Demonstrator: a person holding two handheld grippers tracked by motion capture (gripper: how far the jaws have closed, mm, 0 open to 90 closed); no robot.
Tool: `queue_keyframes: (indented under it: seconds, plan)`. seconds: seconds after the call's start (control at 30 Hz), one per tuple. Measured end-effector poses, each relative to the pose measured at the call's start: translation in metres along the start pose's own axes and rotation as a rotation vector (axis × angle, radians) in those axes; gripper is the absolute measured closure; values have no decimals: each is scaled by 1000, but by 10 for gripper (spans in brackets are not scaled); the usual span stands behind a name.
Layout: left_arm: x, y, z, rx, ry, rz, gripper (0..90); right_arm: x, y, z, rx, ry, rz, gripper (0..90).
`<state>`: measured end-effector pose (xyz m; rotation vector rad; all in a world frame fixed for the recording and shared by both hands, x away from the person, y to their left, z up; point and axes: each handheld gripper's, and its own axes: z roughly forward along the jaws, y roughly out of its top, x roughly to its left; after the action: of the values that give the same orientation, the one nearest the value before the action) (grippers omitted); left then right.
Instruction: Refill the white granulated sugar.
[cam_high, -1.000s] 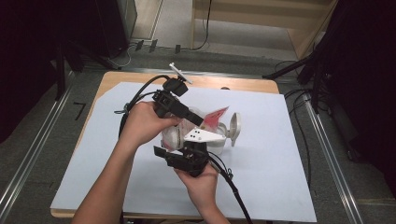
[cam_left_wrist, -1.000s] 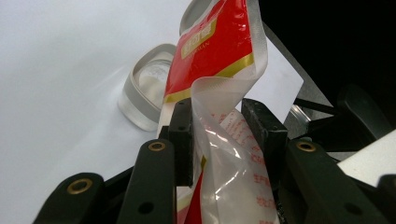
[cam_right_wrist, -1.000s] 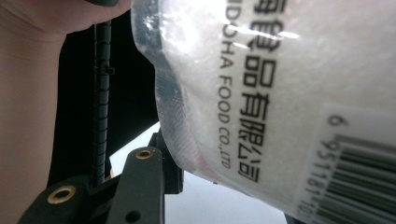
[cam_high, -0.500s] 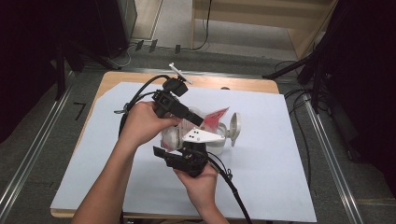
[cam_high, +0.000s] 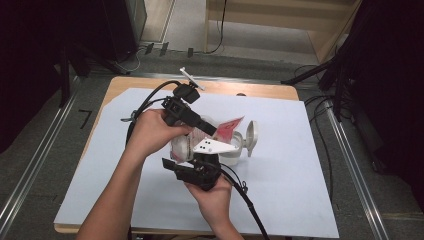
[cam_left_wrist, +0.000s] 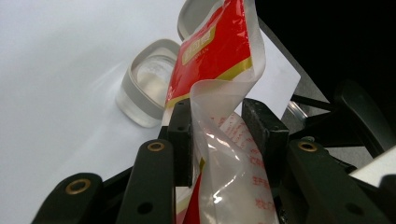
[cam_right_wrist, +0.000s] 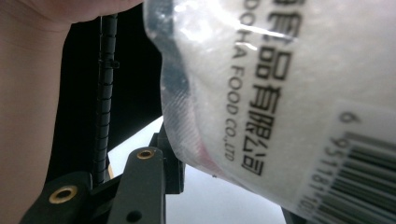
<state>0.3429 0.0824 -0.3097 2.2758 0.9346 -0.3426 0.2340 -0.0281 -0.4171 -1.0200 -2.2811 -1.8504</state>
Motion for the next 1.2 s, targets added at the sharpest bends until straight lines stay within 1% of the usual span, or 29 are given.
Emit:
queue_keyframes:
  seconds: [0.07,0.2,0.33,0.47,0.5,0.6,0.7,0.77,0.97,1.0,1.2]
  plan:
    - [1,0,0,3,-2,-6,668,0,-1,1,3,-3,-5,628]
    - [1,0,0,-9,-5,-12,668,0,0,1,3,-11,-11,627]
    - [4,0,0,-11,-14,-7,666,1,-1,1,2,-19,-16,622]
    - [4,0,-1,-13,-12,-6,668,1,-1,1,0,-21,-17,620]
    - [4,-1,-1,-20,-16,-22,668,1,-1,2,0,-23,-18,623]
    - [7,-1,-1,-17,-27,-23,669,1,-1,2,0,-29,-24,629]
    - [8,-2,-1,-24,-30,-36,670,2,-1,3,0,-36,-30,632]
    - [9,-2,-1,-27,-29,-36,671,2,-1,3,0,-38,-25,635]
    - [11,-2,-3,-44,-22,-59,670,2,3,4,4,-39,-2,639]
    - [11,-2,-4,-44,-19,-57,670,3,4,5,3,-40,1,638]
    - [10,-2,-4,-53,-10,-54,670,3,4,6,3,-41,-9,637]
